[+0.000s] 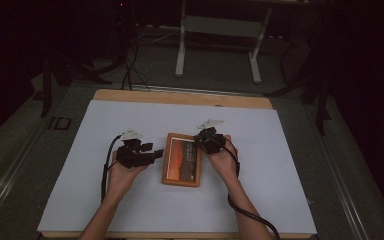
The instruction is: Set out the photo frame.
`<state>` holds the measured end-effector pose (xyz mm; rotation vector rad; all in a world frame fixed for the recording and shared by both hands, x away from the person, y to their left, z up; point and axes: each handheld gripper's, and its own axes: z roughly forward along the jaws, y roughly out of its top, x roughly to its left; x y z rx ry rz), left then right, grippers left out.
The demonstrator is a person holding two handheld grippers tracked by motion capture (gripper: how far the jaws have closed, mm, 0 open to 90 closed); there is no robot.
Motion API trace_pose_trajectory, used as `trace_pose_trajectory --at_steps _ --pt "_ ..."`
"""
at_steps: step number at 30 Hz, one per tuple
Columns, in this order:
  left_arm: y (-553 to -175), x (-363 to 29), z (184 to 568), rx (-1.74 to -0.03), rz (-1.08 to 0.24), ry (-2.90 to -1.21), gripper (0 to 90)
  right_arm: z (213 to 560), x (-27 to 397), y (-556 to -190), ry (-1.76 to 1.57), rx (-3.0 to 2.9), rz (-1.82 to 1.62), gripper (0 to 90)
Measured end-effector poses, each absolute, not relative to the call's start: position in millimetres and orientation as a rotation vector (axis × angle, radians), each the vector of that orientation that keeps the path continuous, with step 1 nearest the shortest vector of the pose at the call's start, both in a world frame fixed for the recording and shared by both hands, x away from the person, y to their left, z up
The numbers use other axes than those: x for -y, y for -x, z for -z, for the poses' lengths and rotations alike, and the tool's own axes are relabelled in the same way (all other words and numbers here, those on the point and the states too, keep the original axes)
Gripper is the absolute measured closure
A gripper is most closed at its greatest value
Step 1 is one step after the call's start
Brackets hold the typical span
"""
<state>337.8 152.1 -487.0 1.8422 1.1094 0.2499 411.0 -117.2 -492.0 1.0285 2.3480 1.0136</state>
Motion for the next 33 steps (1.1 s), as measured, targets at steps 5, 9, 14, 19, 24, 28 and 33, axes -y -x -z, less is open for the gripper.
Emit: trace_pose_trajectory --at_steps 5,9,14,19,24,28,33 --pt "-337.7 -152.3 486.3 -1.110 -0.230 -1.831 43.5 495.7 122.4 -413.8 -1.065 -2.349 -1.017 89.9" --pt "-337.1 -151.9 485.2 -1.112 -0.217 -1.814 43.4 501.9 128.1 -416.7 -1.118 -2.343 -1.014 89.9" --pt "-336.8 -151.3 484.2 -1.111 -0.203 -1.808 43.1 511.1 133.6 -419.6 -1.163 -2.342 -0.984 89.8" --pt "-336.7 -150.2 485.1 -1.116 -0.186 -1.807 43.1 513.7 137.6 -421.1 -1.202 -2.336 -1.021 89.9" --pt "-332.9 -145.9 483.8 -1.111 -0.159 -1.799 42.0 513.8 138.1 -421.3 -1.206 -2.338 -1.025 89.9" --pt "-329.4 -138.4 483.6 -1.098 -0.129 -1.797 38.9 514.4 138.4 -421.2 -1.201 -2.334 -1.032 89.9" --pt "-325.8 -126.0 485.3 -1.079 -0.081 -1.817 33.3 514.9 138.6 -420.6 -1.197 -2.329 -1.037 89.9"
